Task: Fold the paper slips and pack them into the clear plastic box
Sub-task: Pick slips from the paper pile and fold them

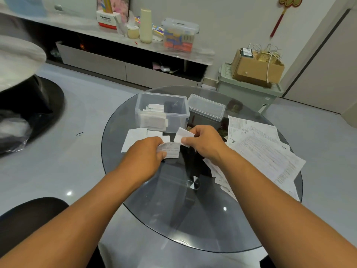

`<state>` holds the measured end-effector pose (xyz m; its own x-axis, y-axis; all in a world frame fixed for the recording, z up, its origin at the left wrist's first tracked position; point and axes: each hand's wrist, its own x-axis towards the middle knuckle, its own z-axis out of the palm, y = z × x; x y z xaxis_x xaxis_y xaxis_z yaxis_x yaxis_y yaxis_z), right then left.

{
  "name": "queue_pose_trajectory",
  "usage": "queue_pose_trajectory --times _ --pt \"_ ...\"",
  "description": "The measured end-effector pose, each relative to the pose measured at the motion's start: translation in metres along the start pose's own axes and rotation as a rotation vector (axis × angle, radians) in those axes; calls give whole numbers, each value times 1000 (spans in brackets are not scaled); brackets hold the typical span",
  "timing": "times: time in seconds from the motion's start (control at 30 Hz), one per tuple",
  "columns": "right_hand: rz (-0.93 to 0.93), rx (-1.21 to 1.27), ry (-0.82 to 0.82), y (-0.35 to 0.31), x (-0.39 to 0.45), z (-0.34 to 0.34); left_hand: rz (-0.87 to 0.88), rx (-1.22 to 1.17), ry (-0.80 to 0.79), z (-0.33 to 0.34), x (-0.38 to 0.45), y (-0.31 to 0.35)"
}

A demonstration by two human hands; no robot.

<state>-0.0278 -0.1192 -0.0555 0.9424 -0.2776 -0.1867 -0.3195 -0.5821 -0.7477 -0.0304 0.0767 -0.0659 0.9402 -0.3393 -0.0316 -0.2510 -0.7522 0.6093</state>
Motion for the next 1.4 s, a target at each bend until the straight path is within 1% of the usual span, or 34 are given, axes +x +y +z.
queue_pose_trajectory --times 0.07,0.13,0.27,0.3,0.33,0.4,0.47,0.5,0.57,0.63,0.7,0.77,0.87,0.93,1.0,1.03,1.07,1.1,1.17,1.2,1.27,1.4 --pt "-2 130 1 4 -8 -13 -13 2 -2 -2 0 -1" --pt "-48 204 -36 6 -20 -26 -23 -1 -7 -4 0 -2" --pt "-194 279 -173 13 -39 -35 -24 -42 -21 -5 0 -2" --pt "-229 251 -204 14 -42 -32 -17 -55 -36 -5 0 -1" --pt "-269 173 -202 17 -43 -27 -10 -73 -63 -6 0 0" --pt "-327 -16 -161 19 -43 -16 -1 -125 -144 -8 -2 4" --pt "-360 -77 -135 20 -44 -7 21 -191 -217 -8 -3 6" --pt "-377 -83 -132 21 -45 -3 37 -222 -228 -7 -5 7" --pt "-403 -104 -110 24 -47 2 71 -247 -188 -4 -6 9" --pt "-413 -106 -72 24 -51 5 100 -198 -131 -3 -8 11" --pt "-445 -118 -50 23 -54 5 141 -147 -106 -2 -10 14" --pt "-487 -210 -55 23 -54 4 155 -121 -115 -4 -12 16" --pt "-528 -366 10 24 -51 2 136 -105 -86 -13 -13 12" --pt "-516 -447 1 23 -49 1 110 -141 30 -24 -9 7" --pt "-496 -517 -29 24 -47 2 29 -159 192 -37 -2 -3" --pt "-478 -503 -36 24 -47 3 -26 -116 267 -42 4 -11" --pt "-452 -447 -40 24 -47 4 -90 -45 306 -47 10 -20" --pt "-419 -365 -43 23 -47 4 -166 21 297 -51 15 -29" --pt "-356 -223 -47 22 -49 4 -307 85 186 -54 22 -43" --pt "-339 -182 -44 21 -49 4 -347 95 132 -54 24 -46" --pt "-317 -127 -49 18 -50 4 -373 115 70 -49 26 -46" --pt "-296 -54 -67 11 -51 5 -392 88 53 -47 26 -39"
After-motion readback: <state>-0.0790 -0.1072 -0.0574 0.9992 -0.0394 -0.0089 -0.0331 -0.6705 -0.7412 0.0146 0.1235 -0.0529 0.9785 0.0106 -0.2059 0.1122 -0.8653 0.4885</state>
